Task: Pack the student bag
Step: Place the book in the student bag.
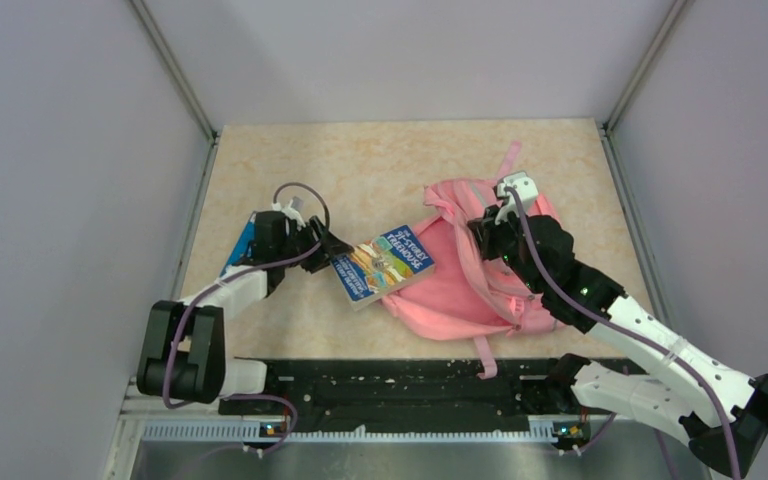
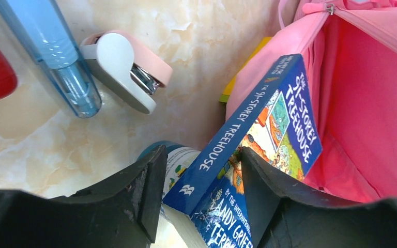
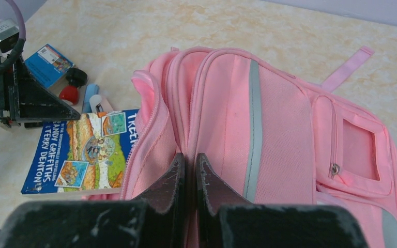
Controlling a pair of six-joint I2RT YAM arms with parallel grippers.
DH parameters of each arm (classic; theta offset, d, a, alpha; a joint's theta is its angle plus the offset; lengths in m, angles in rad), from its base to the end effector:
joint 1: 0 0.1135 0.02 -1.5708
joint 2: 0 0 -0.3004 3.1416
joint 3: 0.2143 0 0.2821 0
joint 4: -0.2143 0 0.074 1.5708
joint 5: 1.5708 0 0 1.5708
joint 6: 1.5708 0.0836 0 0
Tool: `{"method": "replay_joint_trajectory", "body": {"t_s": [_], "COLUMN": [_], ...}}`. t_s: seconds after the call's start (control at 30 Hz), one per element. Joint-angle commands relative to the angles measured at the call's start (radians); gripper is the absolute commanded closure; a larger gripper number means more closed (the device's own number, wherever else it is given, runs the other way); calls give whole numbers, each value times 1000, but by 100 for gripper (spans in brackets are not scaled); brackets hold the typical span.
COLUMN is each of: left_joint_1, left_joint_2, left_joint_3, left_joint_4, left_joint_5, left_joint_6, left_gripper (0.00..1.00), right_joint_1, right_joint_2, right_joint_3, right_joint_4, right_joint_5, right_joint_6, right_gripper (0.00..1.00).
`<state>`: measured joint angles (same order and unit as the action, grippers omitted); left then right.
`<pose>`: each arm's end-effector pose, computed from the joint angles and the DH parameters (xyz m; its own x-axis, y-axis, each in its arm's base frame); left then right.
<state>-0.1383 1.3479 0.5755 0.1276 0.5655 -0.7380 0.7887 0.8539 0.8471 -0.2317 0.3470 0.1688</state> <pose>0.2993 -0.0869 0.1702 -0.8041 -0.4616 -0.3746 -0.0006 0.6307 -0.7760 0.1942 0.1552 0.3620 -0.2371 -0.0145 -0.9714 -0.4001 0.9126 0.0841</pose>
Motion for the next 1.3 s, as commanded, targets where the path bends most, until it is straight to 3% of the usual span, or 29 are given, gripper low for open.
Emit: {"method": "replay_joint_trajectory", "body": {"t_s": [0.0,0.5,0.87,1.03,1.27], "left_joint_1": [-2,-1,-1,-3,-1], "left_joint_2": [-58,-163,-249,-304,-310], "left_joint_3": [-38,-137,-270,-299,-309], "left_joint_4": [-48,-38,158,181,204], "left_joint_5": [-83,-138,-58,-58,-83], "left_joint_6": [53,18,-170,-183,-162], "left_gripper": [40,23,23,23,34], "right_joint_1": [0,0,0,1,0], "right_joint_2": [-16,-4,-3,1,0], "right_joint_3": [79,85,88,90,93], "right_joint_4": [134,136,135,135,127], "right_joint_5": [23,12,10,7,1], "right_joint_6": [1,5,7,6,11], "right_gripper": [100,100,100,100,100]}}
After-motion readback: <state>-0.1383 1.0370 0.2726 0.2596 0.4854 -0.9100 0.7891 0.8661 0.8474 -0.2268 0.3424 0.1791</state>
